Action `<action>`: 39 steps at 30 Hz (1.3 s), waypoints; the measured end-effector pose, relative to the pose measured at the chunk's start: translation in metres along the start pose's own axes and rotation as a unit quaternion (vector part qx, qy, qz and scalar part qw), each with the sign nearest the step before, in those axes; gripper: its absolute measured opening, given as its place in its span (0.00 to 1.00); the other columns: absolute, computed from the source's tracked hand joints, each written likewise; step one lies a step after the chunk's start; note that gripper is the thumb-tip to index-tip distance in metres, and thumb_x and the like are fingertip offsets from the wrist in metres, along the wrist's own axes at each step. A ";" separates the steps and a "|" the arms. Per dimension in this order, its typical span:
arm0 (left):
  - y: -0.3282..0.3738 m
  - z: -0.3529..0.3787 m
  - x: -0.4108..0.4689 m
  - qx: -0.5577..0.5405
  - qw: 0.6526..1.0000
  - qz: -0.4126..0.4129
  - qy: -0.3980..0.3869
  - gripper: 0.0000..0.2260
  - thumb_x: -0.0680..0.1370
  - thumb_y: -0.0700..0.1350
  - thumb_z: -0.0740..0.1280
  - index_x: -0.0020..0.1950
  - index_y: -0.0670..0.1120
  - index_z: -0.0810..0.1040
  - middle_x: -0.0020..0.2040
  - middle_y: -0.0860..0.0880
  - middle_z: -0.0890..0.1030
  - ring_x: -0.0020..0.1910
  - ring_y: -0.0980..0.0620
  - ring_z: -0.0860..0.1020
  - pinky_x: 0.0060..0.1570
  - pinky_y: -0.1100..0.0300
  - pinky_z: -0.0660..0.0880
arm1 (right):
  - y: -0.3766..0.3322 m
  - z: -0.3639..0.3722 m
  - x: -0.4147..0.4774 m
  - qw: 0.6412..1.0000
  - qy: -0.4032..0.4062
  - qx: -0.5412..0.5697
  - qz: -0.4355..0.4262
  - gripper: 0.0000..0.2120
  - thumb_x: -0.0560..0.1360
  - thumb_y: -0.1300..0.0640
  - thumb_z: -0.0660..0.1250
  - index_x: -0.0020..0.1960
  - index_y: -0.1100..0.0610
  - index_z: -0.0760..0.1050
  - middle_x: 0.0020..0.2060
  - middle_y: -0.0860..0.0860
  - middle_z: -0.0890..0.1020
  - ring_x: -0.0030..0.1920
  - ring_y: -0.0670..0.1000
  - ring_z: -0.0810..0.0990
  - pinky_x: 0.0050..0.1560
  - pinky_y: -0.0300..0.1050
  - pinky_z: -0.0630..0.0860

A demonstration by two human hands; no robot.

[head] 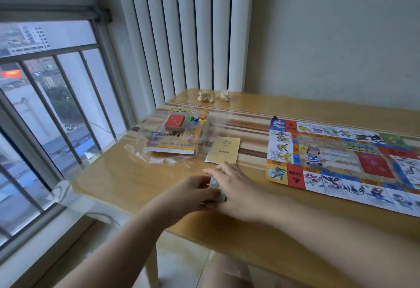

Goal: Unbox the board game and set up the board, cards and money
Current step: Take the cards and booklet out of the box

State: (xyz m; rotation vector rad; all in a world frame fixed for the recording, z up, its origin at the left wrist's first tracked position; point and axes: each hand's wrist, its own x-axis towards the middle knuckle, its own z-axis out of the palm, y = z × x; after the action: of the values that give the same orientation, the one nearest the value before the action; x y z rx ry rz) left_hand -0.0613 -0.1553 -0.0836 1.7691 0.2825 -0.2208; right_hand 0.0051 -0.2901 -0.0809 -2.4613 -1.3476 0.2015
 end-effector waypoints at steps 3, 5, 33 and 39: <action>-0.008 -0.014 0.000 0.204 0.977 0.009 0.065 0.19 0.76 0.44 0.66 0.67 0.45 0.72 0.56 0.46 0.79 0.51 0.47 0.80 0.54 0.54 0.78 | -0.011 0.015 0.015 0.999 -0.024 -0.002 0.023 0.36 0.75 0.46 0.66 0.76 0.52 0.53 0.68 0.54 0.64 0.71 0.54 0.59 0.71 0.48 0.58; -0.012 -0.018 0.001 0.288 0.952 0.013 0.097 0.23 0.76 0.45 0.65 0.71 0.48 0.68 0.57 0.51 0.78 0.50 0.53 0.78 0.47 0.65 0.75 | -0.016 0.023 0.021 0.999 -0.035 -0.020 0.036 0.37 0.76 0.45 0.65 0.77 0.53 0.50 0.70 0.53 0.63 0.71 0.56 0.59 0.70 0.51 0.58; 0.034 -0.150 0.088 0.387 0.858 -0.023 0.337 0.17 0.79 0.54 0.61 0.68 0.56 0.72 0.68 0.49 0.70 0.66 0.45 0.68 0.65 0.44 0.67 | -0.008 -0.096 0.201 0.988 -0.058 -0.138 -0.038 0.18 0.80 0.58 0.59 0.69 0.50 0.71 0.63 0.51 0.76 0.54 0.50 0.75 0.46 0.41 0.70; 0.003 -0.144 0.107 0.334 0.846 0.029 0.415 0.14 0.80 0.48 0.58 0.65 0.55 0.75 0.68 0.50 0.71 0.70 0.46 0.63 0.69 0.49 0.61 | -0.009 -0.072 0.244 0.938 -0.127 -0.309 -0.092 0.25 0.76 0.63 0.65 0.70 0.48 0.68 0.59 0.53 0.71 0.50 0.53 0.74 0.38 0.43 0.66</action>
State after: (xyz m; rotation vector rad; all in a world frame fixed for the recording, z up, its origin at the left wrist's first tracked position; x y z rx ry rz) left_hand 0.0410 -0.0078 -0.0826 2.4926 0.8494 0.5957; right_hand 0.1500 -0.0967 -0.0020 -2.8490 -1.9923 0.0530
